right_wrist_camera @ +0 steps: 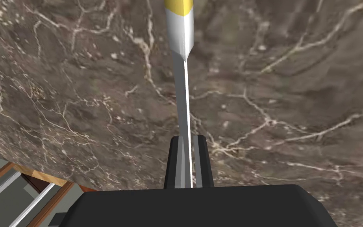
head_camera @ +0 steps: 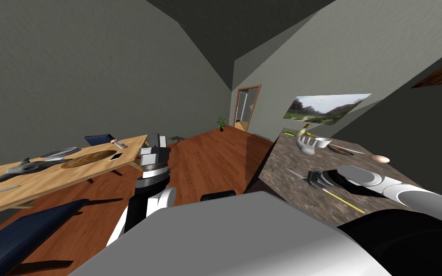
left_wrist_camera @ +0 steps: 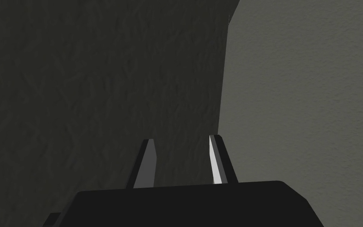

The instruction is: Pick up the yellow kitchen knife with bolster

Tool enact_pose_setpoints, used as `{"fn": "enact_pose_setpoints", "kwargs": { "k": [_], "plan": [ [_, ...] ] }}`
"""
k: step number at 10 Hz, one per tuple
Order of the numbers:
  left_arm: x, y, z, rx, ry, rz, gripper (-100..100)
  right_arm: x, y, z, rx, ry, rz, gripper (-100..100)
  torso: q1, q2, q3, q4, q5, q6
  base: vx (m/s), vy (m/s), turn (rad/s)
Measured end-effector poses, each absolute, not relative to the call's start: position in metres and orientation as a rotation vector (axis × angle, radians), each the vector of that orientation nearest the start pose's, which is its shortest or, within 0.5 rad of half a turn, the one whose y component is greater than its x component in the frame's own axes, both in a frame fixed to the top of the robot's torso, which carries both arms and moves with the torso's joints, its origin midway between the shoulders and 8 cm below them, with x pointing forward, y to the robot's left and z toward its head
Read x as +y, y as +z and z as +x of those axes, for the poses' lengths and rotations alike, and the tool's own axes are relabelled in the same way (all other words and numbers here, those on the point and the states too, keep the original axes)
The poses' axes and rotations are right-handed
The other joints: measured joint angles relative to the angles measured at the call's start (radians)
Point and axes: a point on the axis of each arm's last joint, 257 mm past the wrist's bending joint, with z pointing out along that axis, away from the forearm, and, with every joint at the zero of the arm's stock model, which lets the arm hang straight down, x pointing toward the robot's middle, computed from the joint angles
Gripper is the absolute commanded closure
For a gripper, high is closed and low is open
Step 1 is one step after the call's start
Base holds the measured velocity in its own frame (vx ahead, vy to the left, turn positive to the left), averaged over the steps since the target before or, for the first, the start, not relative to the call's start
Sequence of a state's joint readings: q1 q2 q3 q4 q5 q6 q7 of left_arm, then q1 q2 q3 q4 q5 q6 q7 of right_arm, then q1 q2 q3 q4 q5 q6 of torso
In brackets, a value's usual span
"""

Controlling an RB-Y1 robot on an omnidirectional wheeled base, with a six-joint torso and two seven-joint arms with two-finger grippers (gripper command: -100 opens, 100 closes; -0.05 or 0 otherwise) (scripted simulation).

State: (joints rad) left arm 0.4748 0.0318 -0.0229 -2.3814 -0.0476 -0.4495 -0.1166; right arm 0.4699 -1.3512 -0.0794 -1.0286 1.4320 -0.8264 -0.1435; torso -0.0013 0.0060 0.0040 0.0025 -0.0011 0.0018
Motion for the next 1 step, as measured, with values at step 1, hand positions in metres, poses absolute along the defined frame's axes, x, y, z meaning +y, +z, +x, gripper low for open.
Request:
{"fn": "enact_pose_setpoints", "kwargs": {
  "k": [1],
  "plan": [
    [0.2566, 0.0665, 0.3338, 0.635, -1.21, -0.507, 0, -0.7253, -0.3137, 0.1848, 2.756, -0.4, -0.859, 0, -0.001, -0.001, -0.001, 0.0, -0.001, 0.0, 0.0, 0.0, 0.0]
  ]
}}
